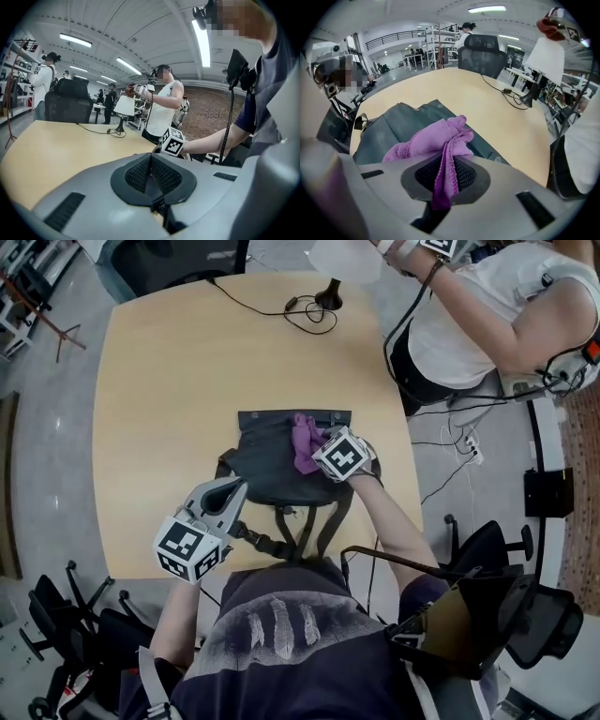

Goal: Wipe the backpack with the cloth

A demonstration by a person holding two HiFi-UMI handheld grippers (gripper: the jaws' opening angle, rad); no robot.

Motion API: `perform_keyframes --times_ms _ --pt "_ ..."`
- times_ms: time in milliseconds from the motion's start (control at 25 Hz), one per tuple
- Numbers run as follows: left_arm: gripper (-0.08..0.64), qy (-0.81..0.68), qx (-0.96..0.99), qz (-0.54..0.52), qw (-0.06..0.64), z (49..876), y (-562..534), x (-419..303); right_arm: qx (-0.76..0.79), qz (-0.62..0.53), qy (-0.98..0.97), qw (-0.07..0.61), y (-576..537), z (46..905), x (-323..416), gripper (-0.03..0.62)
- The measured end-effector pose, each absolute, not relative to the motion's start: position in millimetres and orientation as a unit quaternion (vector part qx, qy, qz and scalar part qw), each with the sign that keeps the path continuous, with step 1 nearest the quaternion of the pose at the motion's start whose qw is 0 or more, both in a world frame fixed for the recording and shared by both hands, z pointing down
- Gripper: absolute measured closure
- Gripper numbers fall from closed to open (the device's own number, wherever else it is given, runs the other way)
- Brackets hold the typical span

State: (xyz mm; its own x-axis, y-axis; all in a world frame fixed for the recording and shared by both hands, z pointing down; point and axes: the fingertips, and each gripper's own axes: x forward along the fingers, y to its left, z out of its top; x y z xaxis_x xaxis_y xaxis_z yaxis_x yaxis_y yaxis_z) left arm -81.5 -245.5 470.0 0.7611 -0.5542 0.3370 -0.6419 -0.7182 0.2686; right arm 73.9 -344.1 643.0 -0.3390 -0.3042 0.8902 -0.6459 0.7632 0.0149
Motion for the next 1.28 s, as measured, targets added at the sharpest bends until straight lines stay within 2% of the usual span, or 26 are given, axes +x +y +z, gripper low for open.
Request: perform_keyframes --times_ms 360,640,840,960,1080,1280 --pt "0.551 -0.332 0.917 0.119 0.185 465 -246 -73 0.365 0.190 -0.747 0.522 -364 642 181 0.561" --pt "0.552 -0.344 0.912 0.114 0.191 469 -242 -80 0.499 0.143 -0.705 0.483 -418 592 239 0.563" --pt "0.552 -0.369 0.901 0.109 0.199 472 -238 -101 0.416 0.183 -0.708 0.541 -401 659 175 0.562" --pt "0.551 -0.387 0.894 0.104 0.202 473 -238 -123 0.398 0.162 -0.728 0.534 -406 663 131 0.563" --pt "0.551 -0.404 0.886 0.098 0.205 474 -238 -143 0.371 0.206 -0.750 0.507 -403 669 89 0.563" --pt "0.551 -0.414 0.881 0.090 0.211 478 -234 -159 0.309 0.218 -0.776 0.505 -398 675 17 0.563"
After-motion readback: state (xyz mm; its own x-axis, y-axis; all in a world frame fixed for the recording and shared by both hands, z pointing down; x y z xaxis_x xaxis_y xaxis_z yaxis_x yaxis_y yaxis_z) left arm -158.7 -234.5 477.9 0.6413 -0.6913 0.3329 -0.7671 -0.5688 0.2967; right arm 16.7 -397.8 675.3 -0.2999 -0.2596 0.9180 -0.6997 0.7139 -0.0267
